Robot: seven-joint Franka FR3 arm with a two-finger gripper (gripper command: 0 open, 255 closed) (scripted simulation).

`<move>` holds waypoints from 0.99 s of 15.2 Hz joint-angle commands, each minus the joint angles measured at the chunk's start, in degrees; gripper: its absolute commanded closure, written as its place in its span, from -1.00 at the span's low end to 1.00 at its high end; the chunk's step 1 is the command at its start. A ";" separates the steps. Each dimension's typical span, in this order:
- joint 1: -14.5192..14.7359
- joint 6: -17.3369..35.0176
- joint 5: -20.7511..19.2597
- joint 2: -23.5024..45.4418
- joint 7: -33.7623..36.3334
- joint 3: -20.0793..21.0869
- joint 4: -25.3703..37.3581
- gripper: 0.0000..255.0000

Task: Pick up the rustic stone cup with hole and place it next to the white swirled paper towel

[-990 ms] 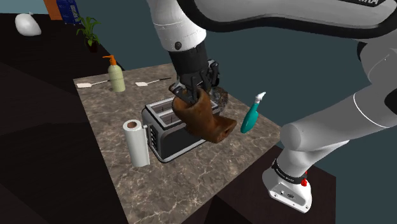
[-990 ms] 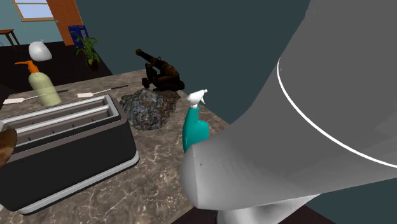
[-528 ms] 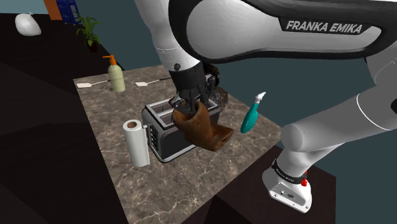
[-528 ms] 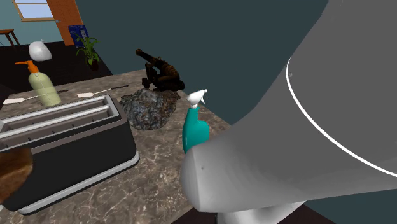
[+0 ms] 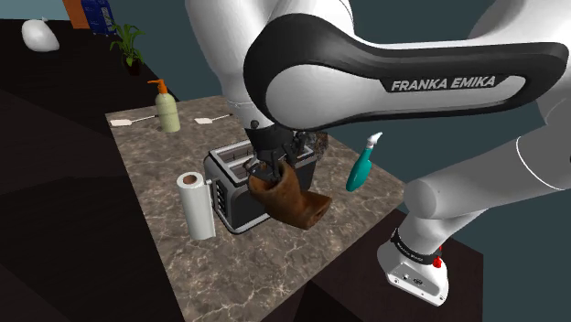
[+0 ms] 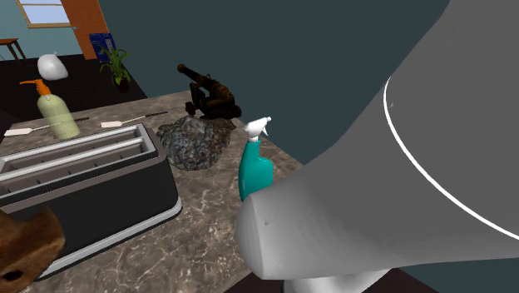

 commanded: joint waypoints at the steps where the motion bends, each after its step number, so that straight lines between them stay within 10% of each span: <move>1: 0.35 1.50 0.39 -0.35 0.09 0.11 -1.67 1.00; 15: -0.72 11.67 2.15 -0.60 1.19 4.57 -11.04 1.00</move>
